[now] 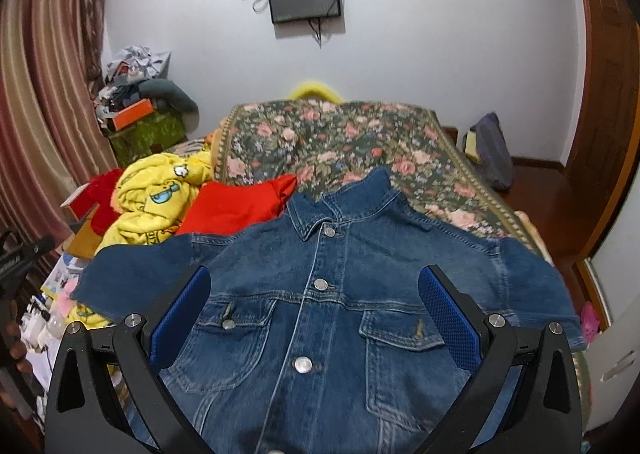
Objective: Fold large clothes
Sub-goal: 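Grasp the denim jacket's sleeve with the left tool and lift it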
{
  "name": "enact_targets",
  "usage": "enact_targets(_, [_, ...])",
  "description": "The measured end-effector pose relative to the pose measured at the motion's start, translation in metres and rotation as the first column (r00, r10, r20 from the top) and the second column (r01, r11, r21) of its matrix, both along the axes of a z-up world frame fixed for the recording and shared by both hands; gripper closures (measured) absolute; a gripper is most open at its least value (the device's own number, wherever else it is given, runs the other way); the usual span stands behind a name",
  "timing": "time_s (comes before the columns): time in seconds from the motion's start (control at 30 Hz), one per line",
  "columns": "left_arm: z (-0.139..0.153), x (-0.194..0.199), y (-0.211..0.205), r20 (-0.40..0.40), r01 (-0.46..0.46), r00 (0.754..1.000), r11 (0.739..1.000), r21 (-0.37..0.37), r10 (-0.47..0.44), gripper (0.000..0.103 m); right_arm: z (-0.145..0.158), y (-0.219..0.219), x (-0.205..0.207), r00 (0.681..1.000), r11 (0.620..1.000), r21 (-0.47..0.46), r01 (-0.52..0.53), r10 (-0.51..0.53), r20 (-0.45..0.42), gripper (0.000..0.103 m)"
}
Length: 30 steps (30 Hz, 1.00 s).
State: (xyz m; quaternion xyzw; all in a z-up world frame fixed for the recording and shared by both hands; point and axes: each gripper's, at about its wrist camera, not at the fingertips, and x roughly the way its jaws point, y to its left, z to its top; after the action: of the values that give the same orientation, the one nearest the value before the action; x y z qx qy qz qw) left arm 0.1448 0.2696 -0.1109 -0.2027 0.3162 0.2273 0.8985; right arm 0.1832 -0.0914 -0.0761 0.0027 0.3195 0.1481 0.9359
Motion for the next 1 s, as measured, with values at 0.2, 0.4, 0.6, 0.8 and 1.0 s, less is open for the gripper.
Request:
enact_targets(0.2, [-0.056, -0.008, 0.089, -0.099, -0.141, 0.987, 0.974, -0.179, 0.125, 0.021, -0.017, 0.018, 0.035, 0.998, 0.995, -0.099, -0.024, 0.018, -0.058, 0.0])
enact_targets(0.4, [-0.117, -0.007, 0.14, -0.163, -0.145, 0.983, 0.909, -0.391, 0.087, 0.021, -0.035, 0.024, 0.059, 0.987, 0.994, -0.087, -0.073, 0.059, -0.149, 0.0])
enact_targets(0.6, [-0.164, 0.003, 0.163, -0.227, -0.176, 0.971, 0.854, -0.49, 0.07, 0.03, -0.05, 0.027, 0.071, 0.978, 0.991, -0.108, -0.076, 0.053, -0.2, 0.0])
enact_targets(0.8, [-0.186, 0.015, 0.173, -0.222, -0.176, 0.973, 0.835, -0.521, 0.067, 0.043, -0.057, 0.028, 0.075, 0.974, 0.988, -0.139, -0.07, 0.038, -0.223, 0.0])
enact_targets(1.0, [-0.208, 0.023, 0.179, -0.222, -0.197, 0.971, 0.808, -0.555, 0.084, 0.058, -0.058, 0.029, 0.078, 0.971, 0.988, -0.142, -0.068, 0.034, -0.235, 0.0])
